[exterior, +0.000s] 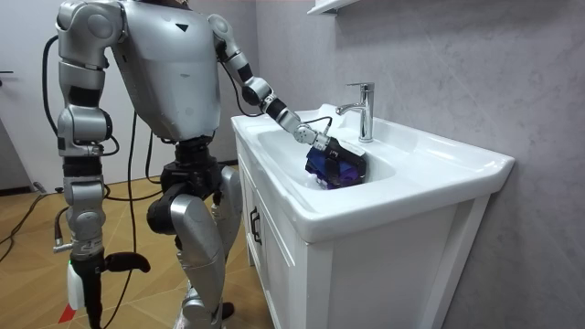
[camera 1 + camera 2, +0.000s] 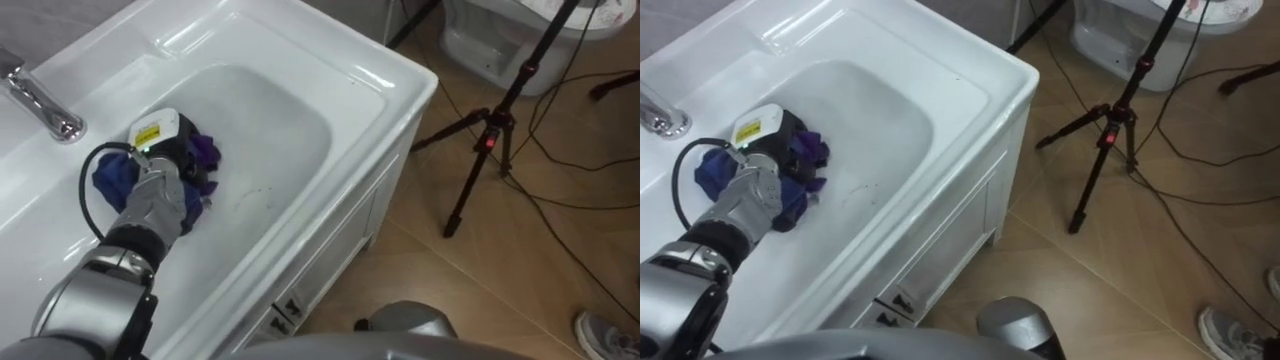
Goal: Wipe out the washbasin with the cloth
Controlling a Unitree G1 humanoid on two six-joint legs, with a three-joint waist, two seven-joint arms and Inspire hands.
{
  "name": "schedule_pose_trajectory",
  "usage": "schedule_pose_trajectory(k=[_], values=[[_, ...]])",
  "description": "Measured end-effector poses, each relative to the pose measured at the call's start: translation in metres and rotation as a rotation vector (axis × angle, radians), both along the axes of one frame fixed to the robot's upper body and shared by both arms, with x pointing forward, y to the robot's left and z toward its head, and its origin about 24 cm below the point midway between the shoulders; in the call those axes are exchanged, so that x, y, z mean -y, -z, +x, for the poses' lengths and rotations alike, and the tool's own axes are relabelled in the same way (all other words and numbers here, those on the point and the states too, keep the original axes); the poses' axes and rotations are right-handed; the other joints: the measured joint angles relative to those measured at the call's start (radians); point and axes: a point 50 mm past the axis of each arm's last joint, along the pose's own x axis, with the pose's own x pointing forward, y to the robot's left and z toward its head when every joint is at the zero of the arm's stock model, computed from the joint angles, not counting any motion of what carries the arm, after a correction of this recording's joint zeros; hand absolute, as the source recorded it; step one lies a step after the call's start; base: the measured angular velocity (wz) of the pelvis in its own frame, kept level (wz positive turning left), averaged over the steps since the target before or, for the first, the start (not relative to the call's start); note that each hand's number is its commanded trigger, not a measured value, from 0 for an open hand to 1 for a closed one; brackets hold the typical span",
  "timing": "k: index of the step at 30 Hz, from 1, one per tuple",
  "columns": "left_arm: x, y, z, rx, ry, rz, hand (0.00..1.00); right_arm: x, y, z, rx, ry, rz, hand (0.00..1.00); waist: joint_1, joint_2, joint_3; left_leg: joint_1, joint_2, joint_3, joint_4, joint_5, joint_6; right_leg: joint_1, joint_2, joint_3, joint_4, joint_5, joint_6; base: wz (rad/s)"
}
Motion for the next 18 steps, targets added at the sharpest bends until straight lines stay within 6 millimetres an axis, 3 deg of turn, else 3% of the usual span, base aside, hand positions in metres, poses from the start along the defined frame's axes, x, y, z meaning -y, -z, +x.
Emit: schedule_pose_trajectory(k=[3,5,15,18], values=[[-0.001,0.001,-0.001,0.004,0.013,0.02,1.0,-0.004,0.001,0.0,0.003,0.007,0.011,0.0,0.007,-0.012,-0.0121,-0.01,0.007,-0.01,0.008,0.0,-0.003,0.001,-0.001,-0.019,-0.005,0.005,-0.005,0.09],[-0.001,0.002,-0.002,0.004,0.016,0.024,1.0,-0.004,0.001,0.001,0.01,0.007,0.006,0.0,0.013,-0.014,-0.0139,-0.011,0.009,-0.014,0.009,0.001,-0.005,0.001,-0.003,-0.021,-0.007,0.005,-0.006,0.08],[-0.011,0.007,-0.009,-0.015,-0.009,0.046,1.0,-0.003,0.001,0.017,0.038,-0.051,-0.016,0.0,0.027,-0.019,-0.0108,-0.016,0.011,-0.056,0.009,0.014,-0.015,0.01,-0.009,-0.059,-0.006,0.002,-0.02,0.09],[-0.012,0.009,-0.013,-0.012,-0.013,0.049,1.0,-0.003,0.002,0.019,0.033,-0.06,-0.015,0.0,0.048,-0.019,-0.0106,-0.028,0.009,-0.073,0.01,0.019,-0.017,0.012,-0.014,-0.077,-0.022,0.001,-0.024,0.16]])
